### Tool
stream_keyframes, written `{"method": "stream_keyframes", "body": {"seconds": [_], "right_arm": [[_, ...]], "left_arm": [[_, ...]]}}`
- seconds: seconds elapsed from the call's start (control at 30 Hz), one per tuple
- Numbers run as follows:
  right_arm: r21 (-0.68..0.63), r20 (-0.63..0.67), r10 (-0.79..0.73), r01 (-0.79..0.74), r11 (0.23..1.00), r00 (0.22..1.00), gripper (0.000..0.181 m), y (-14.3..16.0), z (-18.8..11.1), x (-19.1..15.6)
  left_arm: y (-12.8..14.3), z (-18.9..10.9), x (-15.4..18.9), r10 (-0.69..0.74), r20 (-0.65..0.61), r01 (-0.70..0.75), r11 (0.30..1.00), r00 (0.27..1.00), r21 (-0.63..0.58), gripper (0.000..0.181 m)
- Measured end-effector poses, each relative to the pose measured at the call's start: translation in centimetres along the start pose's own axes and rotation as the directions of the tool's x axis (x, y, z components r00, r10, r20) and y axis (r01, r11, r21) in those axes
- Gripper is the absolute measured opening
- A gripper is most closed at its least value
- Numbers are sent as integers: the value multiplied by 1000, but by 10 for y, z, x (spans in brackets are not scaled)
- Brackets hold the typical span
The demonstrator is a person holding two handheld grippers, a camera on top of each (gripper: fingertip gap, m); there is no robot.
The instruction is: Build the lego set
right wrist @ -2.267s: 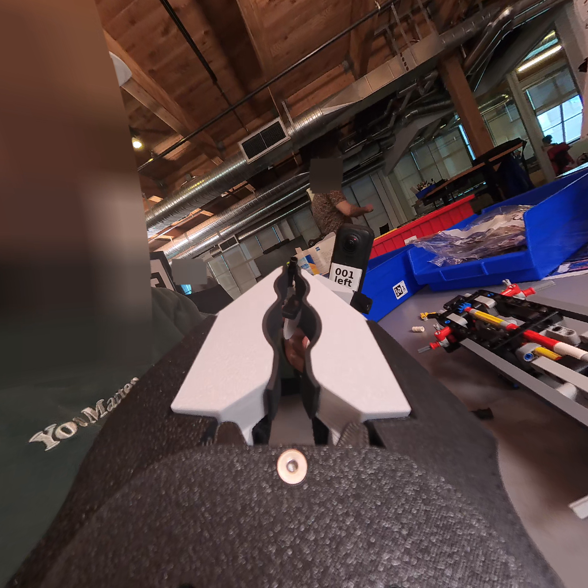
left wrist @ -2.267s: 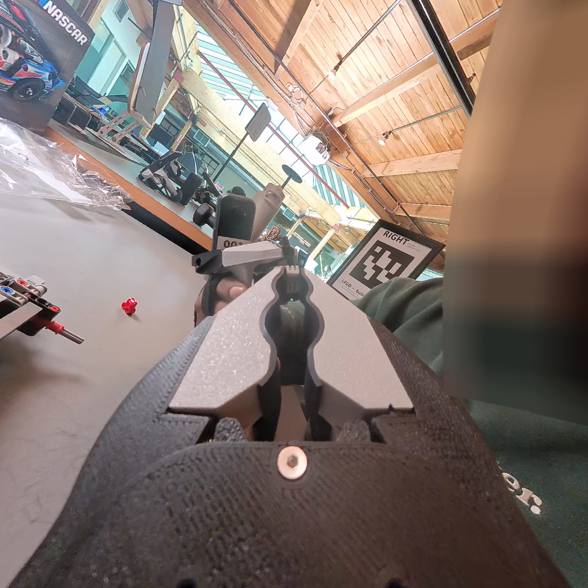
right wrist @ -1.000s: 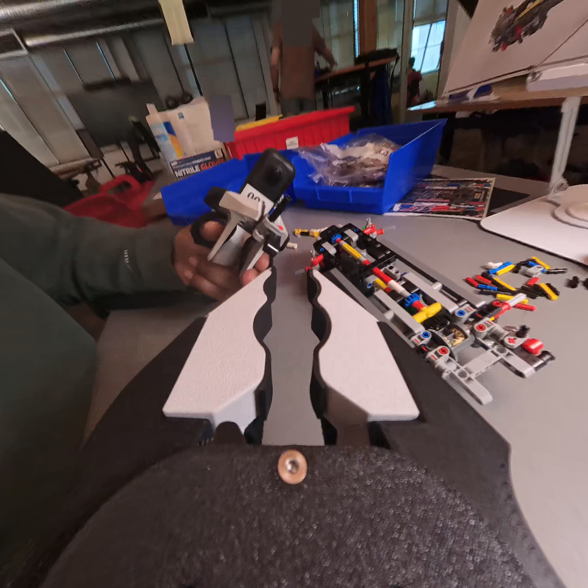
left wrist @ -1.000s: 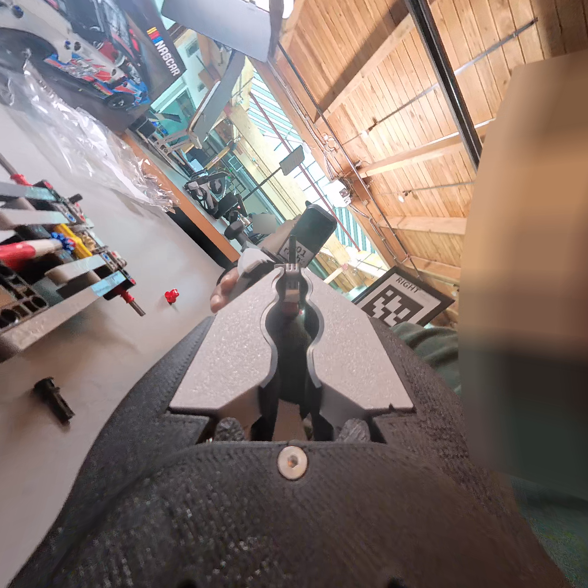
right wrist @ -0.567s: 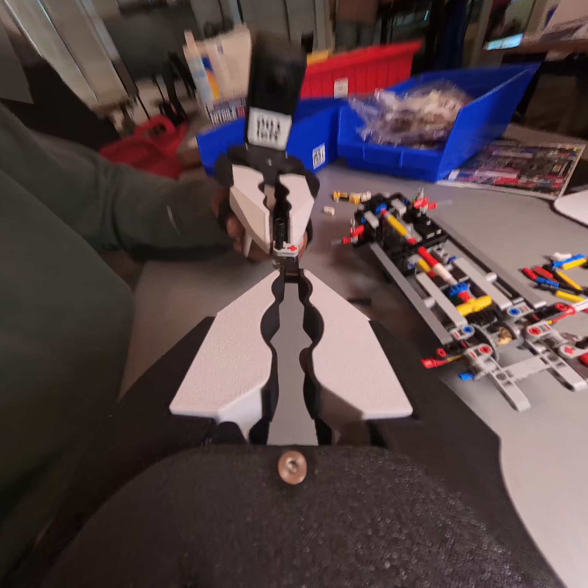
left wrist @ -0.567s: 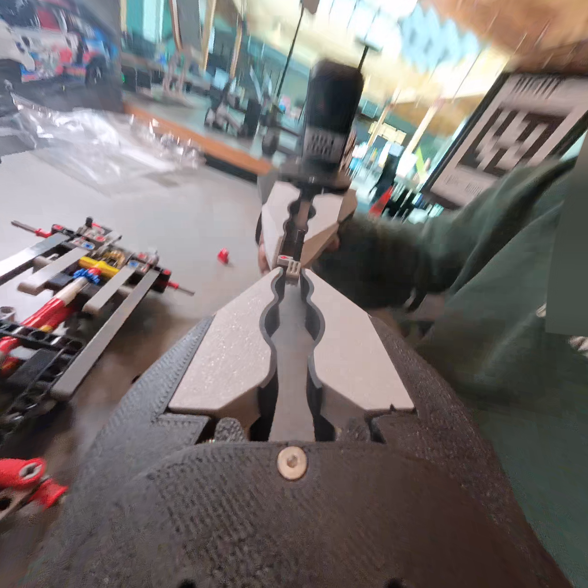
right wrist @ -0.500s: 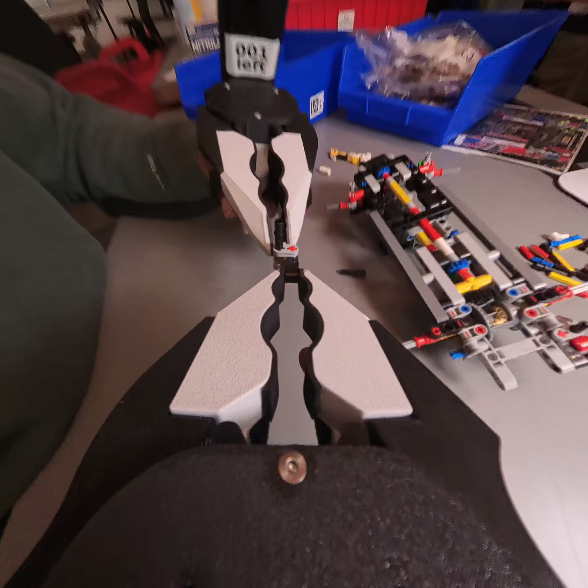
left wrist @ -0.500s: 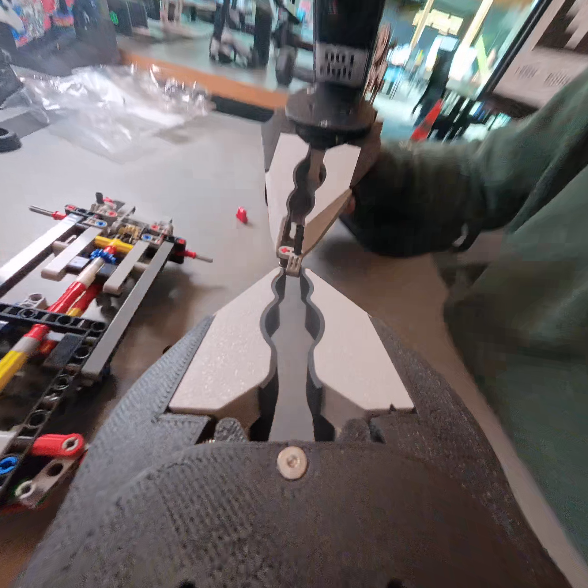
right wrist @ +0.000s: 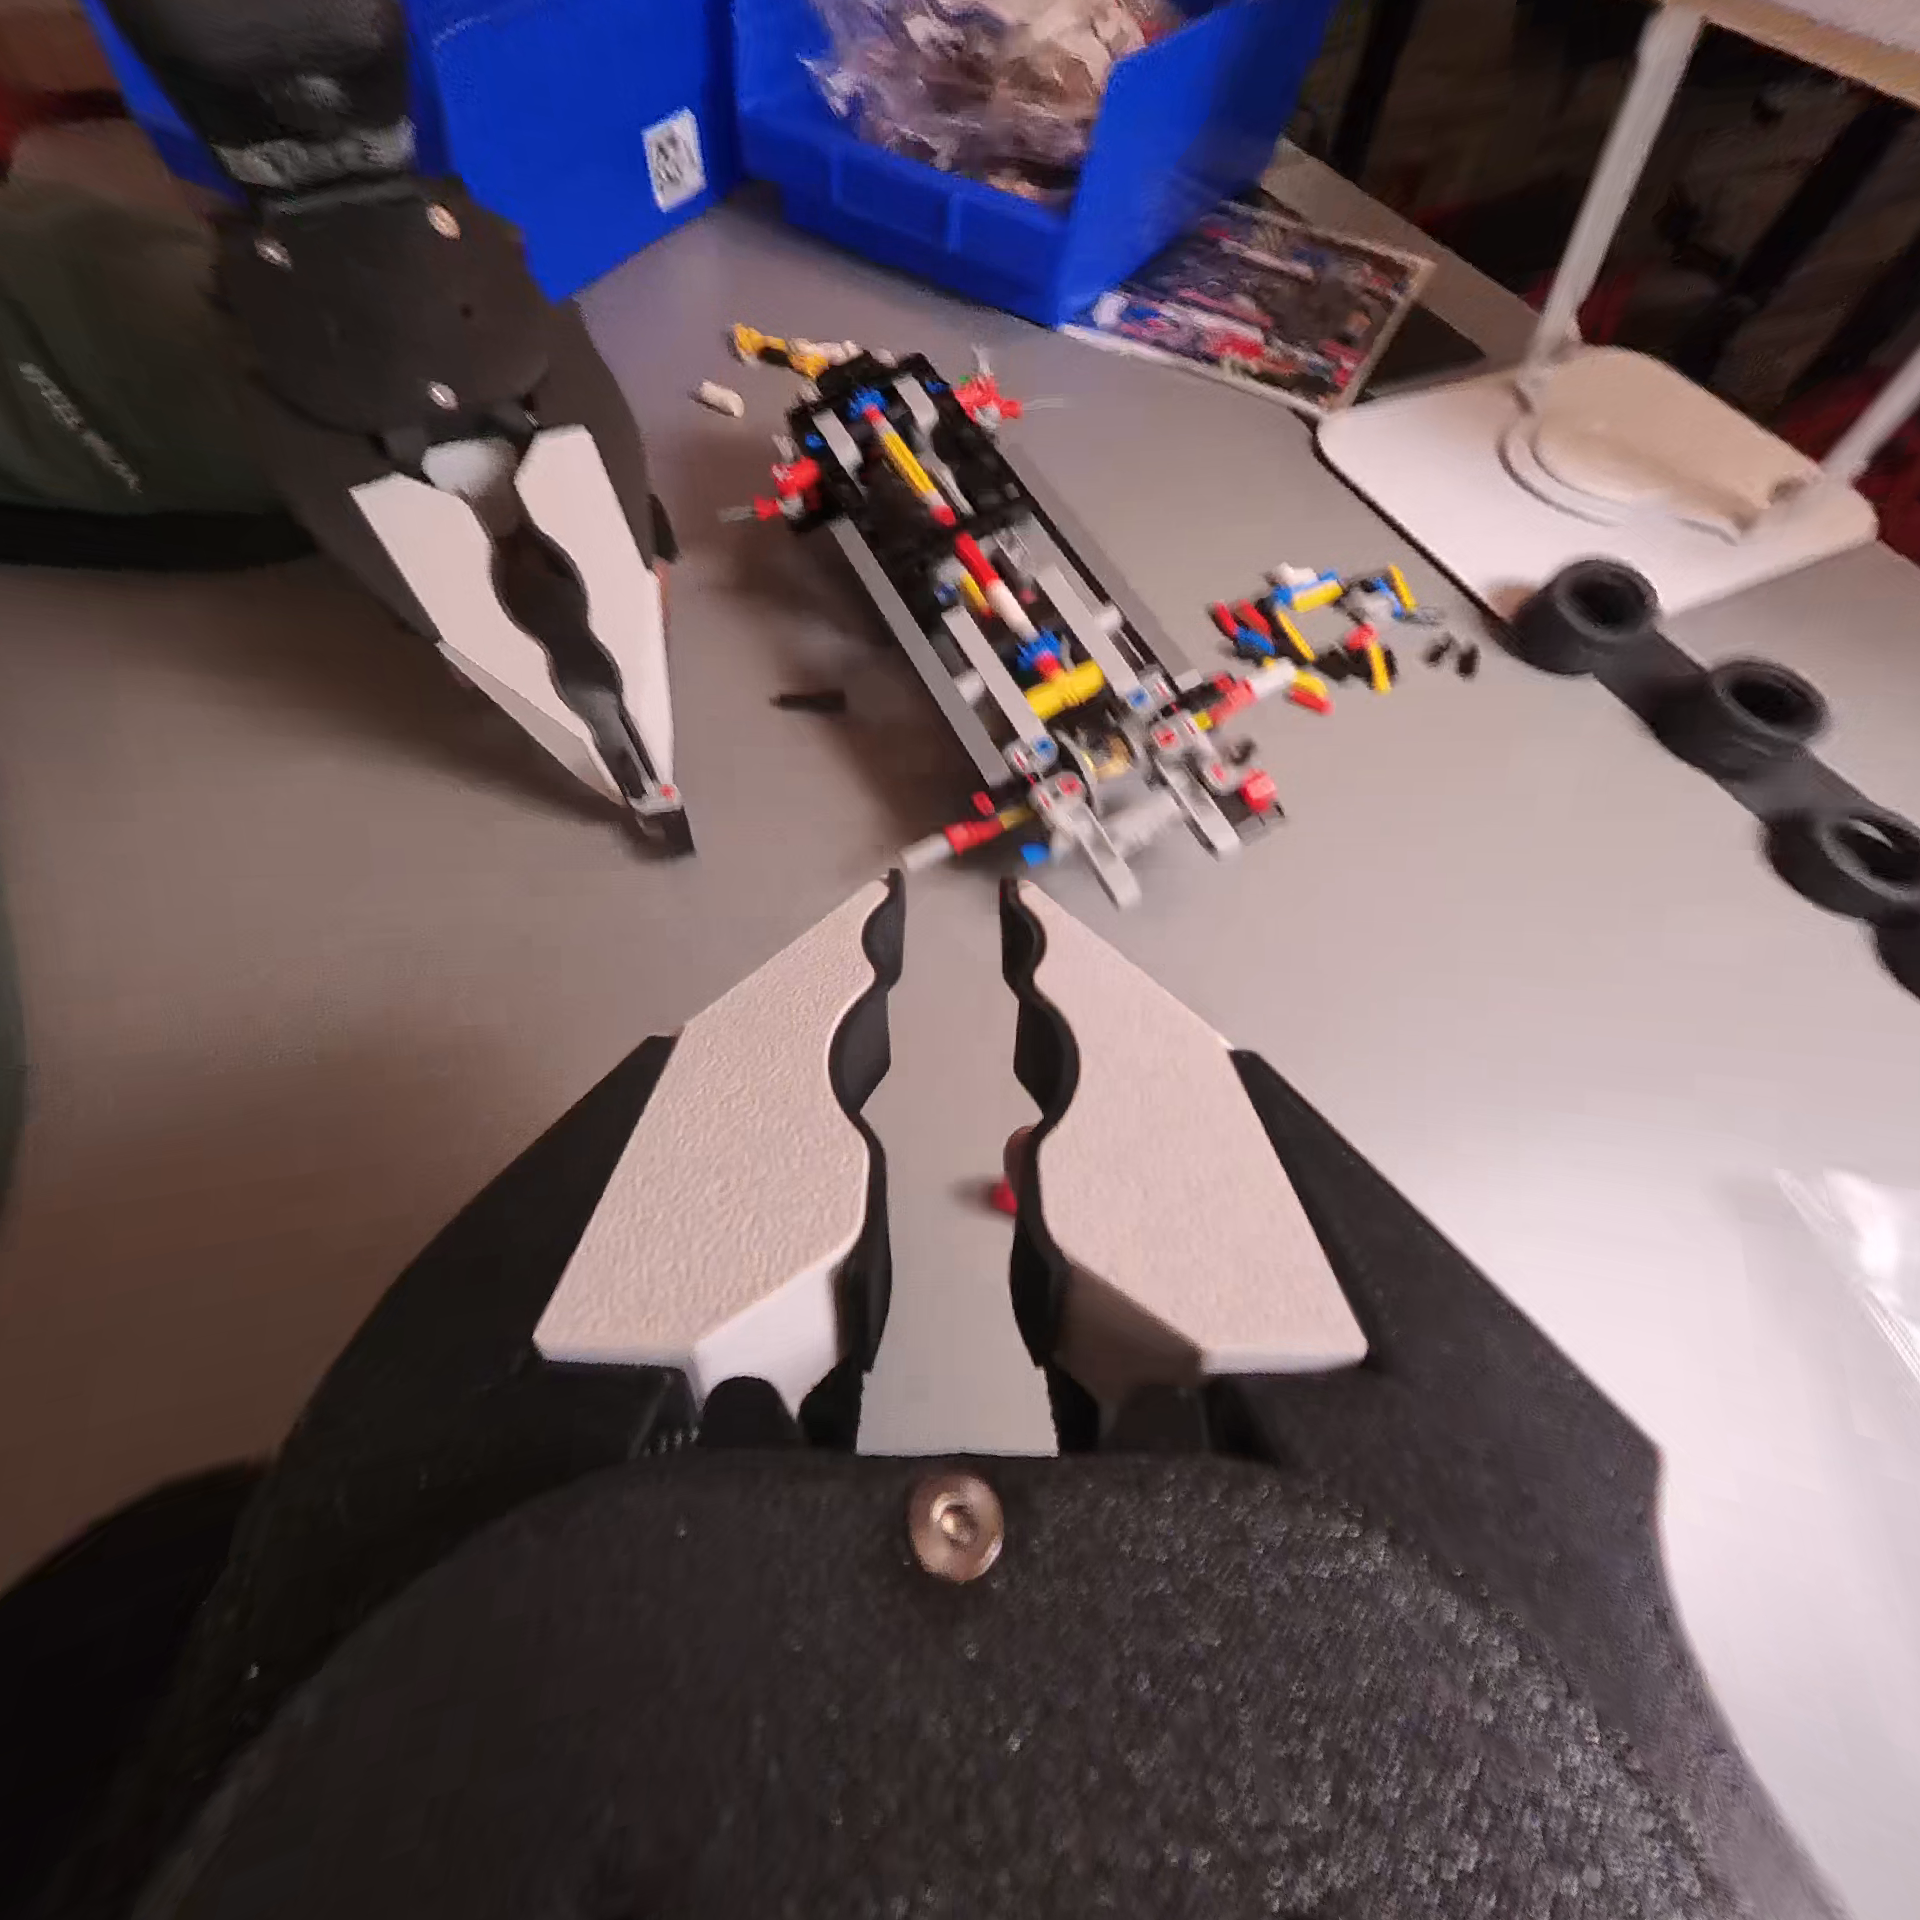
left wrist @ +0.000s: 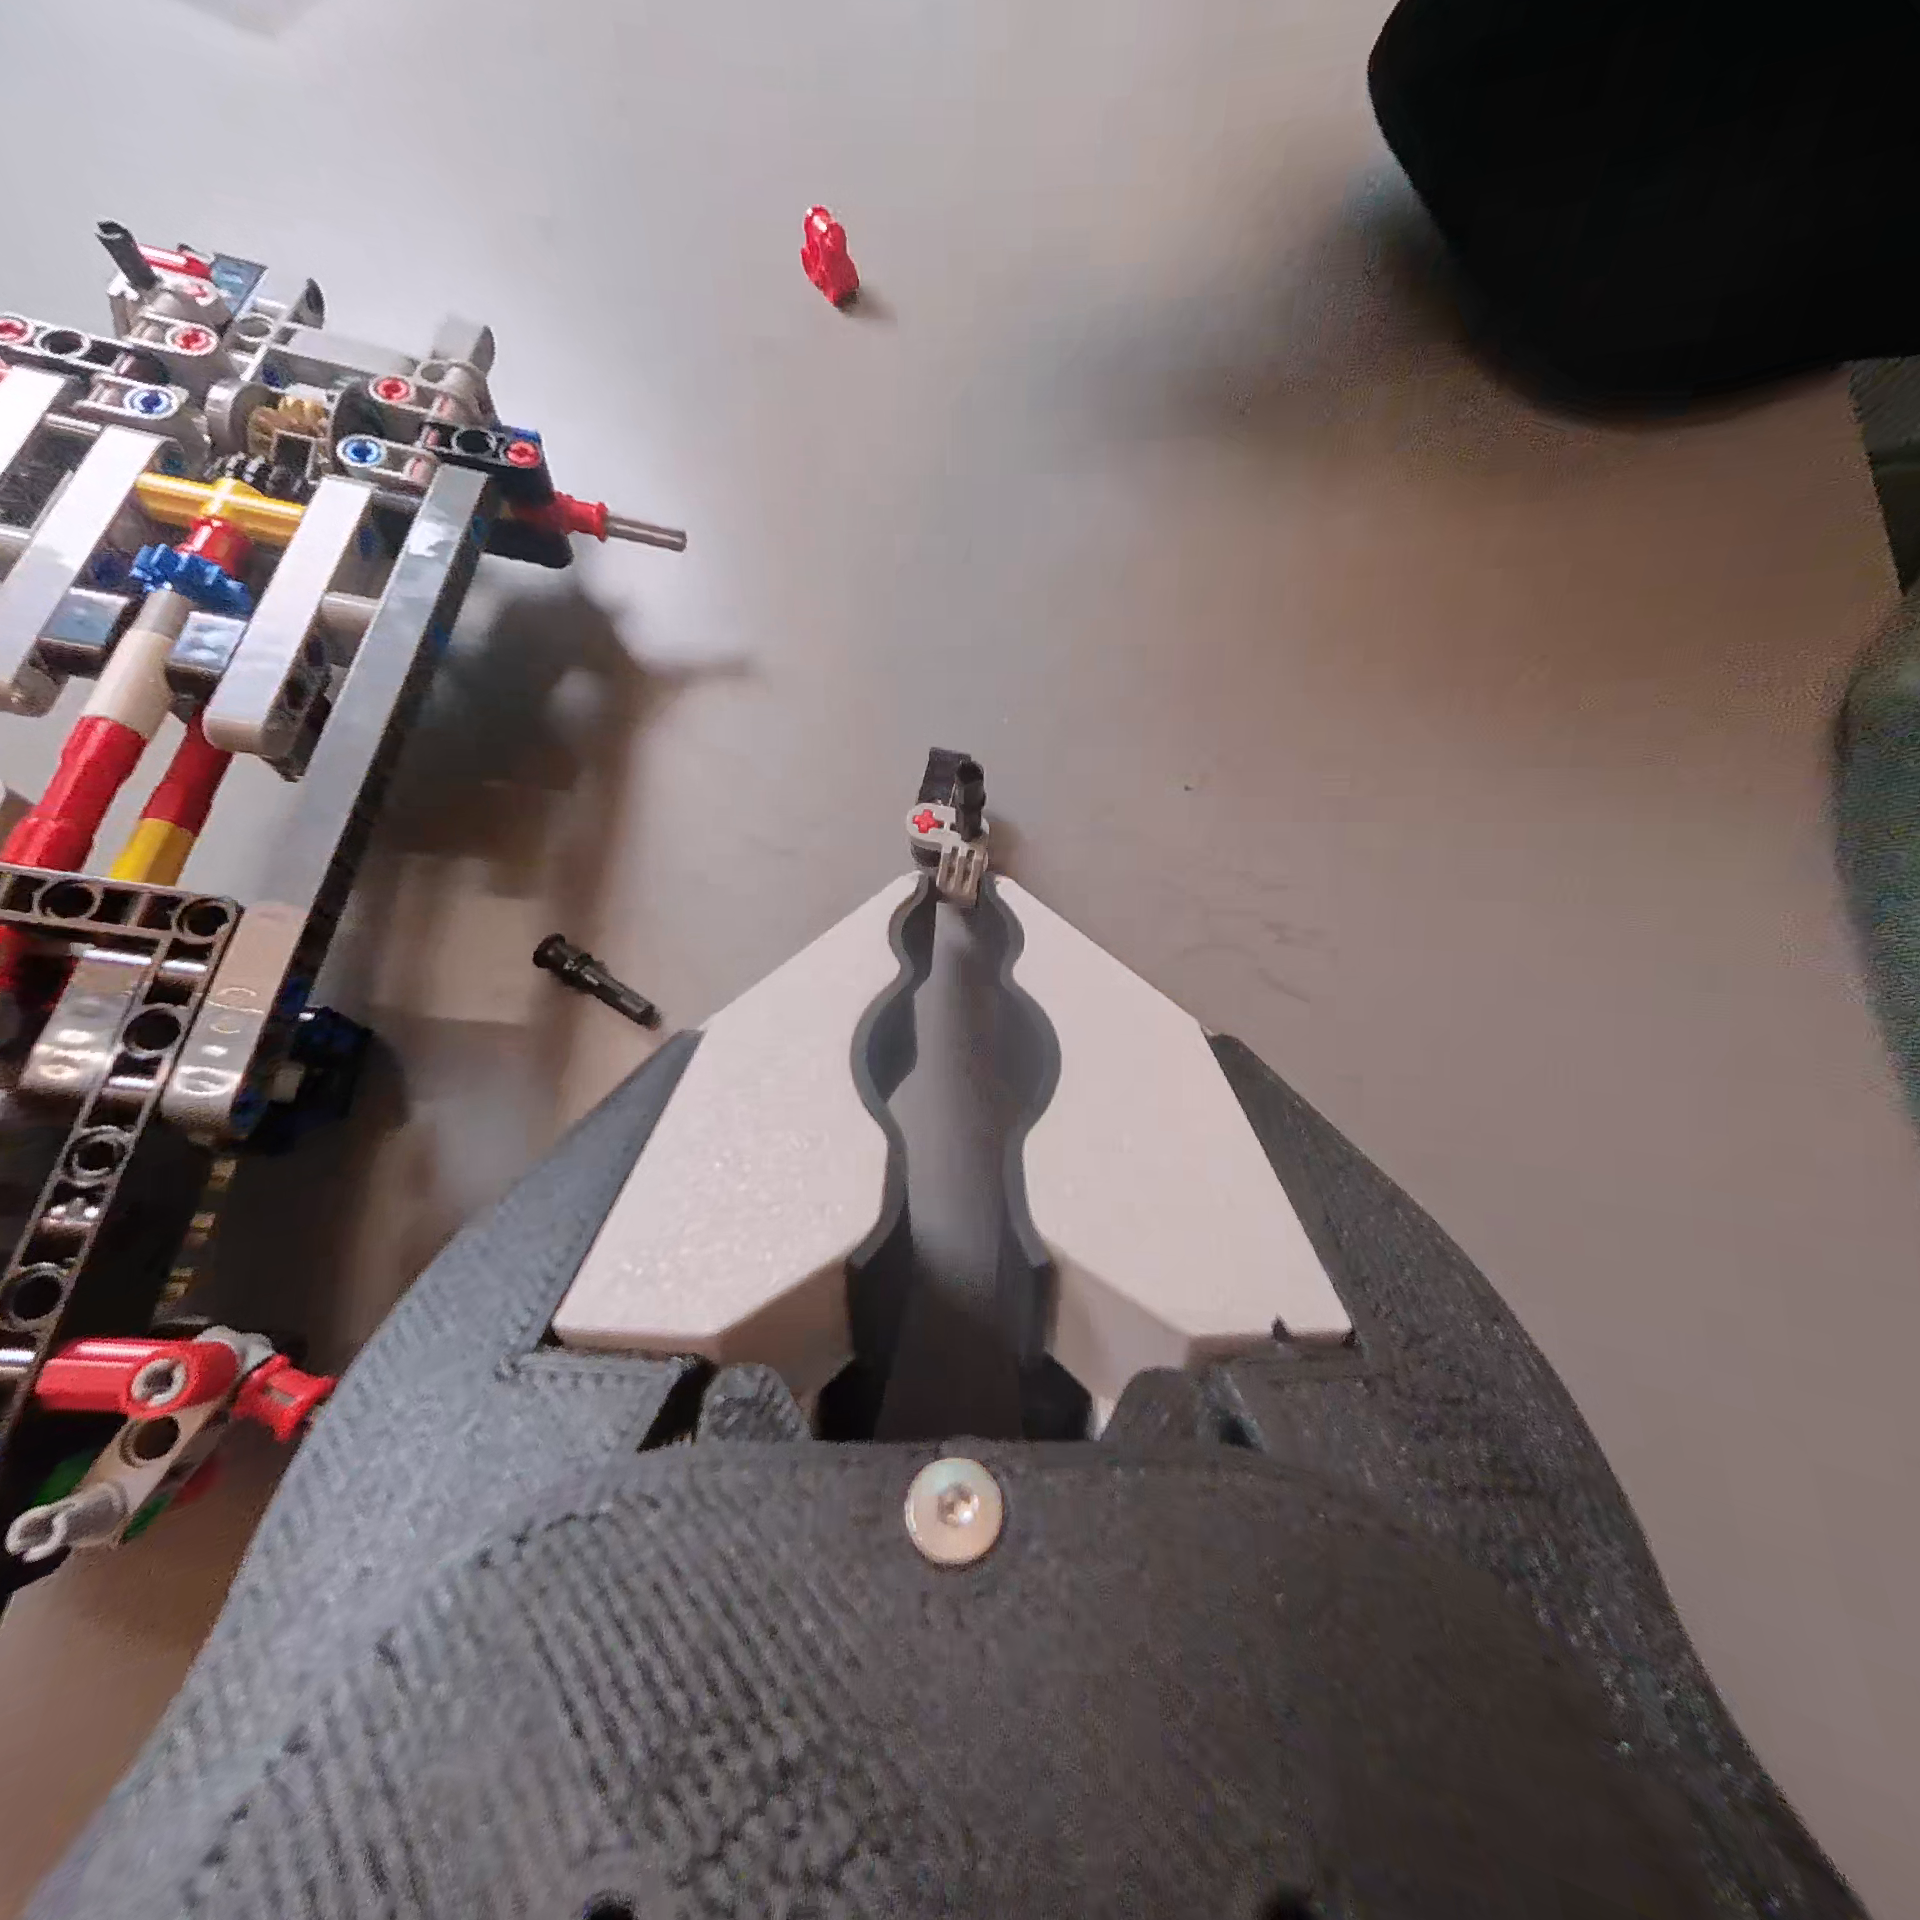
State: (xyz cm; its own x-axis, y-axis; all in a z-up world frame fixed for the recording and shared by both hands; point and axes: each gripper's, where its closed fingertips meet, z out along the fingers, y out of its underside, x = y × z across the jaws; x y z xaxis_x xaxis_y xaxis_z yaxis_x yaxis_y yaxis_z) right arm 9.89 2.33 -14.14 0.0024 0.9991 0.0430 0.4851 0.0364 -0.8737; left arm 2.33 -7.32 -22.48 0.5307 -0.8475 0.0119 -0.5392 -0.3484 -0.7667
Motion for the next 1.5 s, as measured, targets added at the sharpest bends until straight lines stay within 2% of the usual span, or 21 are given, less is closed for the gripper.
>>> {"method": "stream_keyframes", "body": {"seconds": [0.03,0.17,0.27,0.47,0.63,0.73,0.83,0.9,0.97,1.1,1.27,1.5], "right_arm": [[-55,-15,4,-5,998,1000,15,13,-10,7],[-265,-27,-2,-5,964,1000,17,71,-28,16],[-306,-20,-5,-1,952,1000,23,90,-19,17],[-358,-4,-53,48,932,999,28,97,2,18],[-360,-15,-82,71,930,997,7,95,6,18],[-274,-7,-116,109,955,993,6,80,9,14],[-18,91,-88,90,996,992,6,34,13,-12],[198,207,-1,-40,979,978,6,-5,11,-32],[306,372,88,-212,928,924,6,-33,9,-52],[271,596,196,-424,864,779,6,-54,19,-83],[201,703,261,-536,820,661,5,-66,33,-103],[131,671,317,-528,839,670,5,-54,47,-104]], "left_arm": [[1,1,-1,3,7,-3,1000,1000,-12,7],[2,3,-1,10,19,-10,1000,1000,-28,7],[3,5,0,16,22,-15,999,1000,-42,8],[3,5,0,20,27,-19,999,999,-41,11],[0,1,-2,7,31,-7,1000,999,-19,13],[-7,-5,-6,-10,45,8,999,999,37,15],[-25,-15,-8,-26,51,18,989,998,145,14],[-42,-24,-7,-40,45,27,966,998,256,16],[-60,-34,-4,-42,43,23,931,998,365,18],[-83,-51,9,59,99,-99,874,993,475,21],[-95,-61,21,132,150,-191,837,980,513,19],[-92,-62,18,131,170,-200,846,977,494,8]]}}
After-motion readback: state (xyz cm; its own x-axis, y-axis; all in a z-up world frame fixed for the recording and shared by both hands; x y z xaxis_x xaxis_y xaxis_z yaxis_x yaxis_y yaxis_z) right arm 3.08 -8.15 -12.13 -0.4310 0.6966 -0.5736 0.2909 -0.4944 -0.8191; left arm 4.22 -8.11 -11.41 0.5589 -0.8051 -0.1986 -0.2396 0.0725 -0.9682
